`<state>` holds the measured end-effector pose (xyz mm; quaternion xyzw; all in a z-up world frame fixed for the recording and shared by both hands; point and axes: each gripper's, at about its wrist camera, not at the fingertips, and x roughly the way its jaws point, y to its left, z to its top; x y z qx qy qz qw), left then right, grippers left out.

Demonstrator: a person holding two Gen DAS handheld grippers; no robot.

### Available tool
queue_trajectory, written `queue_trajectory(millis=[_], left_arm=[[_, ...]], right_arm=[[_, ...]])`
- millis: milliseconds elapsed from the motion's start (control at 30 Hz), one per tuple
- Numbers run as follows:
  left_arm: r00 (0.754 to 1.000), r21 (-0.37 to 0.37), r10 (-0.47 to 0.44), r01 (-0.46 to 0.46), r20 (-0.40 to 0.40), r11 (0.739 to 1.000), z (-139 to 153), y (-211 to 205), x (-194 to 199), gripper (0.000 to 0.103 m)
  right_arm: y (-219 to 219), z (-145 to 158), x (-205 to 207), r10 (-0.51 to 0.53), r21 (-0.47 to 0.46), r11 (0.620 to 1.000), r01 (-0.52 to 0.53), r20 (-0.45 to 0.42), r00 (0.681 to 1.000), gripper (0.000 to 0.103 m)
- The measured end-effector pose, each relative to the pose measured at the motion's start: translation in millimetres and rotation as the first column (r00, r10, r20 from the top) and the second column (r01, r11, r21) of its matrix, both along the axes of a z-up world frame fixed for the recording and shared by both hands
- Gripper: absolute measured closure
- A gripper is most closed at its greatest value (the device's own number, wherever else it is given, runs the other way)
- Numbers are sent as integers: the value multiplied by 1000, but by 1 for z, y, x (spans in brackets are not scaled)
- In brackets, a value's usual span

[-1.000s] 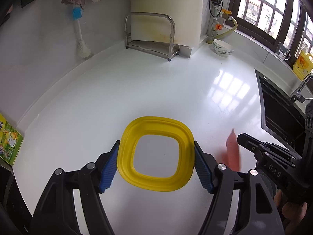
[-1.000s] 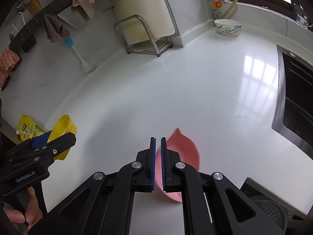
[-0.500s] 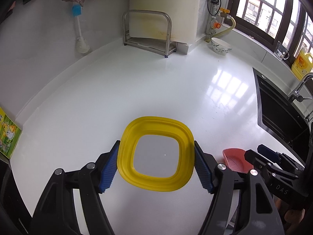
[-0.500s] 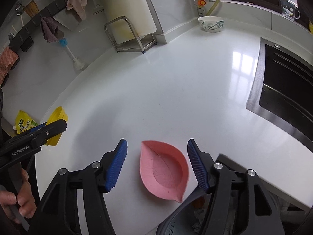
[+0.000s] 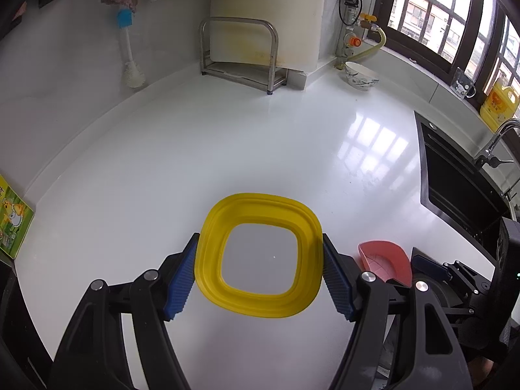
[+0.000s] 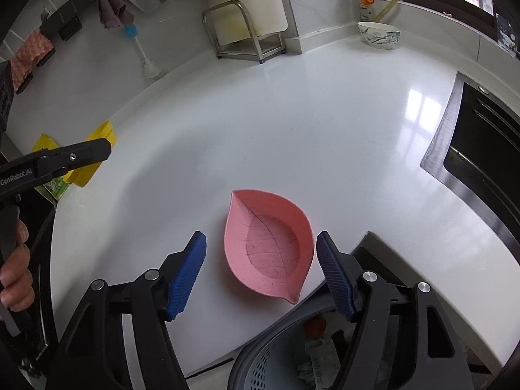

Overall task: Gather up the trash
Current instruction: 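Carry the yellow lid and pink bowl over the wastebasket with both tools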

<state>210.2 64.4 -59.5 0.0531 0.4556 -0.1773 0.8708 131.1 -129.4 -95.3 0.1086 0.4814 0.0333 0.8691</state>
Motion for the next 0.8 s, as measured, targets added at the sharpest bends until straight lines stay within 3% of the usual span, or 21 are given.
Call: queue_trajectory(millis=[233,467,500,800], left_arm=[[1000,9,15,-15,-7,1000,-1,5,-9,35],[999,8,45,-45,-19,999,-3,8,-17,35],[999,8,48,-47,-20,999,-4,9,-18,35],[997,8,68,-67,-31,998,-3,4,-34,35]], right_arm=[[4,-15,7,74,-26,997,-75,-25,997,35],[11,-25,16,123,-115,986,-124,-15,992,36],[12,-25,16,134,-123,983,-135,-11,991,41],[6,-19,10,160,-77,984,-159,2,987,41]])
